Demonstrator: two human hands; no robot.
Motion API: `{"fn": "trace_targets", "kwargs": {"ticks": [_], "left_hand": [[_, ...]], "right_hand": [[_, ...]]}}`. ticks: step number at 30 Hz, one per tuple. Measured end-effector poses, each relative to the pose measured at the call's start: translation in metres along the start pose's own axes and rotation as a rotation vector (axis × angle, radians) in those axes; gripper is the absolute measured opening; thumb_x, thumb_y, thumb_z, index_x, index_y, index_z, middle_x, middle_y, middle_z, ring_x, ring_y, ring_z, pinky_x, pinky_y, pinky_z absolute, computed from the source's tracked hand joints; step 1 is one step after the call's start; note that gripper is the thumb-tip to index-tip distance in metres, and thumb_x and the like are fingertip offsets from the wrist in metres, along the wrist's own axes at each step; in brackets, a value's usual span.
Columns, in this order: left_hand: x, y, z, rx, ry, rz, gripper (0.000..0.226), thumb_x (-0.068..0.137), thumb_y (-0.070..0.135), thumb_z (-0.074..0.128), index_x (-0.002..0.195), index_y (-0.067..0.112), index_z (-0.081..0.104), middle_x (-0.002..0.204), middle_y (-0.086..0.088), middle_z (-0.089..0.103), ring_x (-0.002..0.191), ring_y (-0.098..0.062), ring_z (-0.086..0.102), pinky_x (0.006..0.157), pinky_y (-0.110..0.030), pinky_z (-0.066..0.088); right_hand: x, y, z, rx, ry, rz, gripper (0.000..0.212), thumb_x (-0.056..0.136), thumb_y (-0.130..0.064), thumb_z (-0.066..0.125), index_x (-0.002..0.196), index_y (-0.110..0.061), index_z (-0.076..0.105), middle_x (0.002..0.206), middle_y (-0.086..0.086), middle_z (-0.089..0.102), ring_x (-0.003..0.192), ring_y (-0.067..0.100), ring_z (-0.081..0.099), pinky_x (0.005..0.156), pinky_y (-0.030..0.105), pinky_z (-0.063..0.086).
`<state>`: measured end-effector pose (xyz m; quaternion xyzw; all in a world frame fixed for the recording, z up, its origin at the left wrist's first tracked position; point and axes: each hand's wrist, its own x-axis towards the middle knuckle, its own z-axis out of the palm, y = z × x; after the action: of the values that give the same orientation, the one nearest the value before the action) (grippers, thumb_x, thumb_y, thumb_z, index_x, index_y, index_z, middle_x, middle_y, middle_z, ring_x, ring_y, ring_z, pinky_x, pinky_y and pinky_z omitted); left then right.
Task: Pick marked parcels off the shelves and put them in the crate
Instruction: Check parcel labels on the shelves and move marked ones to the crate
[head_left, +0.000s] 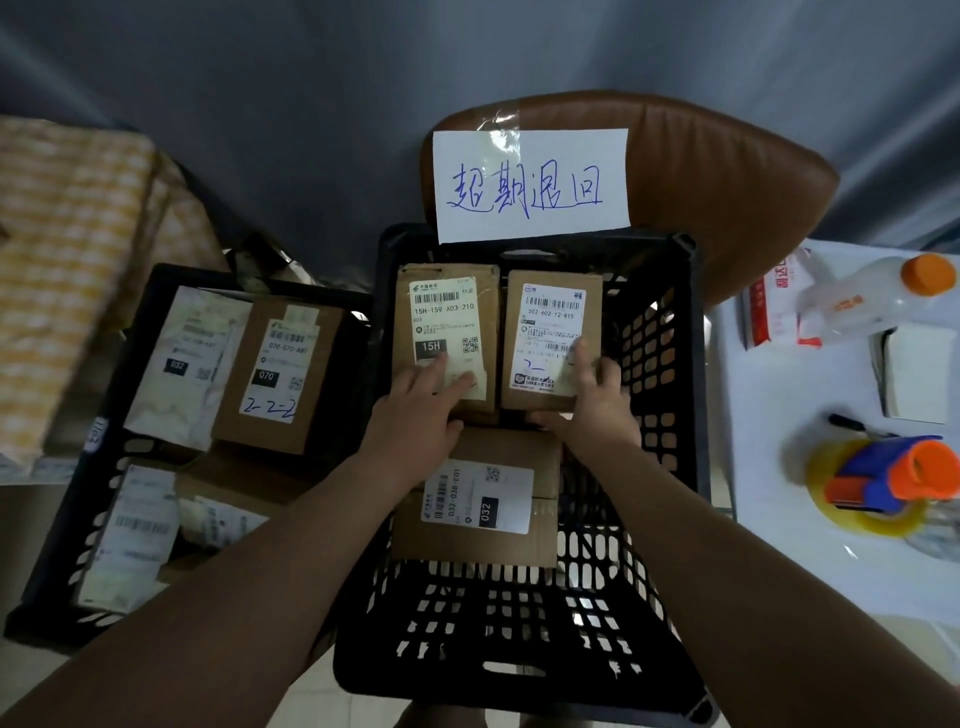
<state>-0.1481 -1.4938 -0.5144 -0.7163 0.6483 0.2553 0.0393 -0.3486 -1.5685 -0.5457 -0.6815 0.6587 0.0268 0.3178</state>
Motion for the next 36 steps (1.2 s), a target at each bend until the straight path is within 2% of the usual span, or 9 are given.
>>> {"fn": "trace_targets", "kwargs": {"ticks": [4,7,14,19,24,27,29,31,36], "left_hand": [[-0.003,0.007,-0.005,0.023,-0.018,-0.007,0.062,0.095,0.031,0.049,0.149,0.030,0.019,0.159,-0.005,0.003,0.143,-0.028,0.007,0.112,-0.047,0.023],[-0.005,0.013,-0.013,0.059,-0.015,-0.004,0.059,0.095,0.031,0.050,0.147,0.025,0.025,0.157,-0.008,0.011,0.141,-0.029,0.013,0.111,-0.046,0.024],[-0.054,0.023,-0.033,0.169,0.120,-0.057,0.049,0.095,0.031,0.047,0.141,0.018,0.036,0.148,-0.010,0.030,0.132,-0.027,0.029,0.106,-0.040,0.033],[-0.131,0.046,-0.051,0.210,0.263,-0.145,0.052,0.098,0.034,0.040,0.147,0.020,0.027,0.153,-0.010,0.024,0.139,-0.028,0.021,0.110,-0.041,0.027],[-0.218,0.063,-0.084,0.245,0.454,-0.227,0.052,0.099,0.037,0.039,0.147,0.022,0.027,0.154,-0.008,0.023,0.139,-0.027,0.023,0.110,-0.040,0.029],[-0.274,0.061,-0.110,0.311,0.591,-0.244,0.046,0.096,0.032,0.048,0.139,0.017,0.043,0.143,-0.011,0.042,0.130,-0.029,0.040,0.105,-0.041,0.038],[-0.313,0.058,-0.127,0.336,0.692,-0.267,0.041,0.088,0.026,0.062,0.126,0.013,0.057,0.129,-0.014,0.056,0.117,-0.032,0.055,0.093,-0.043,0.047],[-0.352,0.052,-0.139,0.335,0.774,-0.295,0.038,0.080,0.021,0.071,0.116,0.009,0.064,0.118,-0.015,0.063,0.105,-0.035,0.061,0.084,-0.044,0.051],[-0.450,0.021,-0.159,0.400,0.911,-0.425,0.036,0.075,0.021,0.074,0.110,0.012,0.067,0.108,-0.011,0.067,0.096,-0.032,0.064,0.077,-0.042,0.053]], "right_hand": [[0.001,-0.005,-0.014,-0.080,-0.093,-0.001,0.098,0.080,-0.044,0.071,0.149,-0.036,0.001,0.149,0.009,0.016,0.134,0.034,0.025,0.097,0.050,0.042],[-0.001,-0.014,-0.026,-0.156,-0.089,-0.046,0.084,0.085,-0.046,0.064,0.148,-0.037,0.009,0.155,0.008,0.005,0.139,0.035,0.016,0.104,0.052,0.038],[-0.047,-0.027,-0.054,-0.412,-0.029,-0.324,0.071,0.094,-0.038,0.052,0.150,-0.023,0.012,0.157,0.010,0.006,0.142,0.033,0.012,0.112,0.048,0.028],[-0.112,-0.035,-0.092,-0.478,-0.031,-0.520,0.064,0.098,-0.039,0.043,0.151,-0.021,0.014,0.159,0.011,0.004,0.145,0.033,0.006,0.115,0.048,0.022],[-0.186,-0.069,-0.128,-0.471,0.065,-0.736,0.054,0.097,-0.035,0.044,0.146,-0.018,0.029,0.153,0.009,0.025,0.140,0.029,0.022,0.109,0.043,0.030],[-0.230,-0.105,-0.142,-0.417,0.132,-0.886,0.045,0.098,-0.031,0.043,0.141,-0.018,0.041,0.145,0.007,0.038,0.130,0.026,0.037,0.102,0.038,0.039],[-0.258,-0.131,-0.145,-0.391,0.163,-1.001,0.040,0.098,-0.031,0.043,0.136,-0.018,0.046,0.134,0.006,0.048,0.120,0.025,0.045,0.094,0.037,0.044],[-0.285,-0.158,-0.142,-0.368,0.175,-1.109,0.037,0.097,-0.030,0.044,0.132,-0.019,0.049,0.126,0.004,0.052,0.114,0.024,0.048,0.089,0.037,0.045],[-0.355,-0.232,-0.123,-0.246,0.179,-1.350,0.034,0.098,-0.030,0.044,0.129,-0.019,0.054,0.127,0.000,0.054,0.113,0.021,0.049,0.088,0.035,0.045]]}}
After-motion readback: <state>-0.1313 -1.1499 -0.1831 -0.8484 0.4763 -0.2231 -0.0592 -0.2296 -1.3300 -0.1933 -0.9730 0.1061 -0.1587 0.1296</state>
